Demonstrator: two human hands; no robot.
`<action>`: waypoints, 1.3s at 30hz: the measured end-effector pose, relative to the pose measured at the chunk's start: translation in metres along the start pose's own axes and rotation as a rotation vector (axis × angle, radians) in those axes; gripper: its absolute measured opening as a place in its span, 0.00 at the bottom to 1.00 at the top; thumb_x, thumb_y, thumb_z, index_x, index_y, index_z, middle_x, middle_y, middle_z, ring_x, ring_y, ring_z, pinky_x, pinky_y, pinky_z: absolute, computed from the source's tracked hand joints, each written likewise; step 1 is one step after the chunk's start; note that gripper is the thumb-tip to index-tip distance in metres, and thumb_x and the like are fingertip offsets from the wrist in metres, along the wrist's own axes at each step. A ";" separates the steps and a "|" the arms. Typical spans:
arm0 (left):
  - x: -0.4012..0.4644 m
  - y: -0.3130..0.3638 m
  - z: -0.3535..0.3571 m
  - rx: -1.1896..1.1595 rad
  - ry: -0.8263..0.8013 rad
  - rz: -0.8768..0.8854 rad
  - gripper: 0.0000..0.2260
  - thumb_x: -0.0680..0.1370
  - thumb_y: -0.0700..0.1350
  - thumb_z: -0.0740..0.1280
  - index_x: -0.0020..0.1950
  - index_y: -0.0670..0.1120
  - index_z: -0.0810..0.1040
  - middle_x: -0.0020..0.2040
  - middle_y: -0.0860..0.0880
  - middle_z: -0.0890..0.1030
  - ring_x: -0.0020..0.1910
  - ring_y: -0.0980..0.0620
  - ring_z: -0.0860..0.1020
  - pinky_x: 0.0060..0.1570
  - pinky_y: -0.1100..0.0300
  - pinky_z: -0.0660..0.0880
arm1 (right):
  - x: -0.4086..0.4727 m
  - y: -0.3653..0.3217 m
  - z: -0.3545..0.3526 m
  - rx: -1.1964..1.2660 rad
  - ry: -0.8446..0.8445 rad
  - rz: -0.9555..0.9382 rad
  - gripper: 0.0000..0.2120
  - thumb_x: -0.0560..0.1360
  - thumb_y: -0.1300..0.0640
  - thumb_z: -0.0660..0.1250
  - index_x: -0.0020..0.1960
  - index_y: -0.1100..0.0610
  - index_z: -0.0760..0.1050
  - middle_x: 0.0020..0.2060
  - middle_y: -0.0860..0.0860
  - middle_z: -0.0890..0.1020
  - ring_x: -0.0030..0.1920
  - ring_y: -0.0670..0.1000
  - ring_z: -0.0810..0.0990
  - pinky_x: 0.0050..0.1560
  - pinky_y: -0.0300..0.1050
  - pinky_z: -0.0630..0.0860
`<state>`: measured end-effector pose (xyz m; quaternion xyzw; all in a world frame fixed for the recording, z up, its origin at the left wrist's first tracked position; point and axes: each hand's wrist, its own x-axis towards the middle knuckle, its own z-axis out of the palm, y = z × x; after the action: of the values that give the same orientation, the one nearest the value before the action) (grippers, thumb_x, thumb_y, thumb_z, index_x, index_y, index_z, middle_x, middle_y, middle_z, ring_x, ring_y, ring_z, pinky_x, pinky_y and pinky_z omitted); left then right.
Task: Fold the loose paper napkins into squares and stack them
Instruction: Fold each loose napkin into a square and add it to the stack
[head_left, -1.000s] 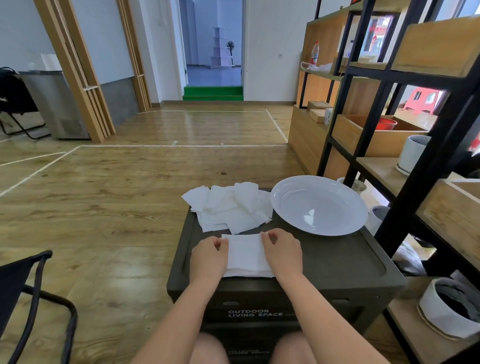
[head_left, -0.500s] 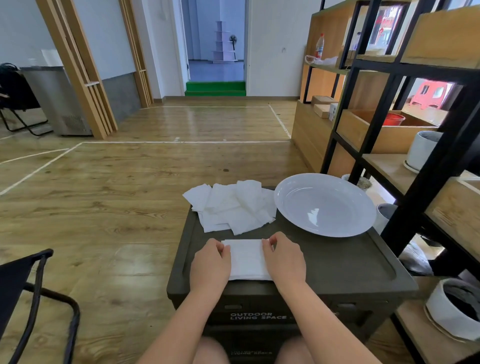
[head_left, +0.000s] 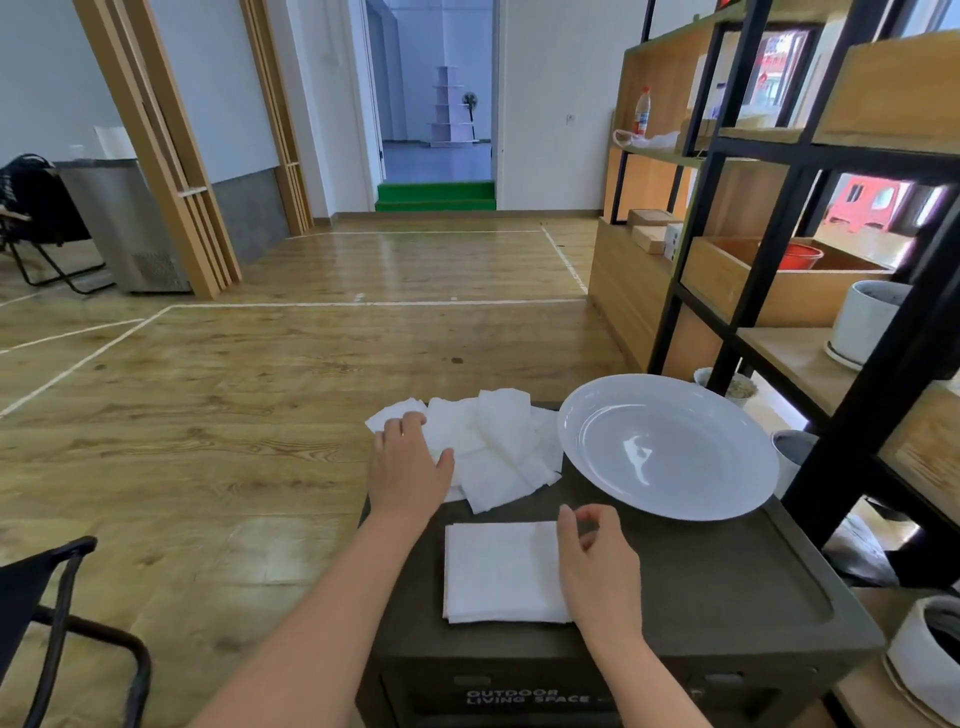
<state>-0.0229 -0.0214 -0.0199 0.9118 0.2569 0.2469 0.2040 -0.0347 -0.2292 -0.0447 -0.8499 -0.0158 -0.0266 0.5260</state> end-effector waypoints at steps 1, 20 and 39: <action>0.009 -0.002 0.003 0.046 -0.039 0.020 0.21 0.75 0.52 0.67 0.65 0.46 0.70 0.61 0.46 0.73 0.59 0.46 0.70 0.54 0.56 0.69 | 0.000 0.000 0.000 0.017 -0.004 0.008 0.07 0.78 0.44 0.60 0.46 0.46 0.68 0.35 0.48 0.78 0.36 0.45 0.77 0.32 0.37 0.67; -0.012 0.016 -0.043 -0.465 0.097 0.109 0.19 0.82 0.49 0.58 0.33 0.41 0.66 0.27 0.50 0.64 0.28 0.53 0.62 0.28 0.62 0.58 | 0.003 0.004 -0.003 0.115 0.011 -0.031 0.06 0.79 0.49 0.60 0.42 0.42 0.69 0.39 0.40 0.77 0.41 0.39 0.76 0.37 0.29 0.66; -0.095 0.015 -0.004 -0.903 -0.175 -0.308 0.14 0.82 0.51 0.55 0.39 0.55 0.75 0.42 0.51 0.78 0.45 0.50 0.77 0.42 0.59 0.74 | -0.001 0.005 -0.021 0.315 -0.151 -0.036 0.06 0.78 0.53 0.63 0.44 0.50 0.78 0.38 0.49 0.82 0.40 0.47 0.78 0.40 0.37 0.72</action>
<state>-0.0911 -0.0860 -0.0421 0.7008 0.2380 0.2231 0.6344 -0.0357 -0.2507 -0.0398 -0.7561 -0.0742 0.0305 0.6496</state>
